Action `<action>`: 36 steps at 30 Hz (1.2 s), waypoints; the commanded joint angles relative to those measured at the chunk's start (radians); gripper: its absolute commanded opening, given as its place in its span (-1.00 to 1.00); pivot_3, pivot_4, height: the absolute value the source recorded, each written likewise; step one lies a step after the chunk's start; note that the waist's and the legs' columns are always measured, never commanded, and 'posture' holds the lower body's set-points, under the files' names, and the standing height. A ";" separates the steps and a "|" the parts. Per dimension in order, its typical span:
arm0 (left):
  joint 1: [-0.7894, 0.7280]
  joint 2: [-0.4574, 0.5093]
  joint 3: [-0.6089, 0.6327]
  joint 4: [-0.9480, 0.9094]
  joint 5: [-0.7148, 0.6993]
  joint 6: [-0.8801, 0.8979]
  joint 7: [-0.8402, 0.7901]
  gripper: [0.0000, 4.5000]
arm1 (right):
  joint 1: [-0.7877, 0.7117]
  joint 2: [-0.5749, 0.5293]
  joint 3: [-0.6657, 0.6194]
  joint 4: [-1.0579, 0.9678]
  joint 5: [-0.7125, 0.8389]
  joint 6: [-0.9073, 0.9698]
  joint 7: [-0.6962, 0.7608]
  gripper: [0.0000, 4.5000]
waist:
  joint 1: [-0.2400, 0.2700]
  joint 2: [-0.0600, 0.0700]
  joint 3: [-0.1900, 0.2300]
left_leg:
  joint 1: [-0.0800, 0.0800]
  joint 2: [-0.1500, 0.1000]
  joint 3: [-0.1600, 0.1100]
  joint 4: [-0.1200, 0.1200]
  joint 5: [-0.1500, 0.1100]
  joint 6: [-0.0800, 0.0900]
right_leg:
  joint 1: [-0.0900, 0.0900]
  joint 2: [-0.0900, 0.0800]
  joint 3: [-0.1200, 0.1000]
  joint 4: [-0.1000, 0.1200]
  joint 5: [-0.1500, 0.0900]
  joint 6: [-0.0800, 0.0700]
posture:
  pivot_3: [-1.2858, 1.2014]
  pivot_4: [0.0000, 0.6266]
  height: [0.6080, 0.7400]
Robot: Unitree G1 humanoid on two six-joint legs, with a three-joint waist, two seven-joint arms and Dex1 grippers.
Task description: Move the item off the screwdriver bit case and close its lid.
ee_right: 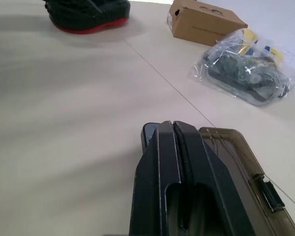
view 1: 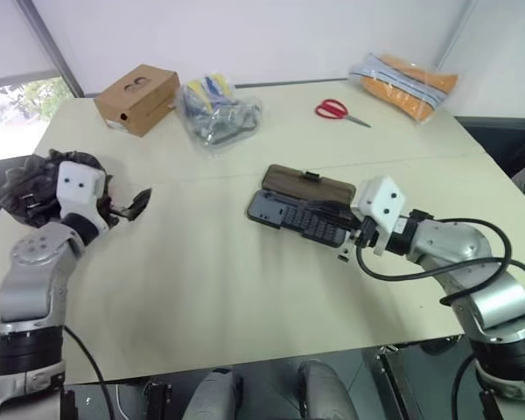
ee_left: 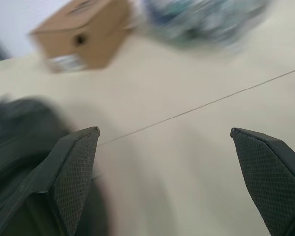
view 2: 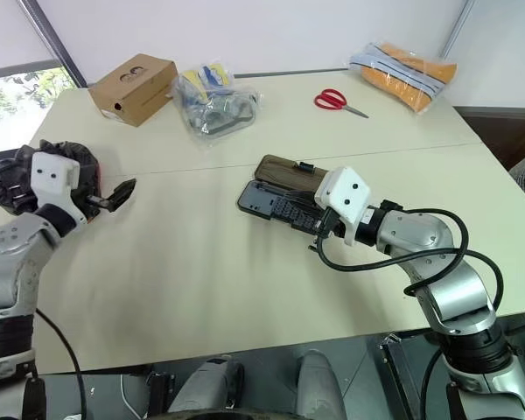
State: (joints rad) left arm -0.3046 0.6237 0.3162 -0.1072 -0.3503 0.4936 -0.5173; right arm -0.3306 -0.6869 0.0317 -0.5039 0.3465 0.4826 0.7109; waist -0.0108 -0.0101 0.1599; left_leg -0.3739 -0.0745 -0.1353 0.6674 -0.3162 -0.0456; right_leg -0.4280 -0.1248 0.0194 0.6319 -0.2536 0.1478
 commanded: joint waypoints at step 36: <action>-0.238 -0.107 -0.266 0.087 -0.161 0.131 -0.354 1.00 | -0.526 0.319 -0.074 0.728 -0.299 0.505 -0.646 0.98 | -0.008 0.000 0.000 | -0.001 0.000 0.000 -0.001 0.000 -0.001 | -0.002 0.000 0.000 0.001 0.000 0.000 | 0.03 -0.52 1.00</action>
State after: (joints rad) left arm -0.5390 0.5129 0.0282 0.0162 -0.5015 0.6287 -0.8779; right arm -0.8188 -0.3654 -0.0296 0.2006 0.0787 0.9597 0.0980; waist -0.0187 -0.0098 0.1600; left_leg -0.3749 -0.0752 -0.1350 0.6667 -0.3158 -0.0463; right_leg -0.4301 -0.1250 0.0199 0.6325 -0.2536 0.1476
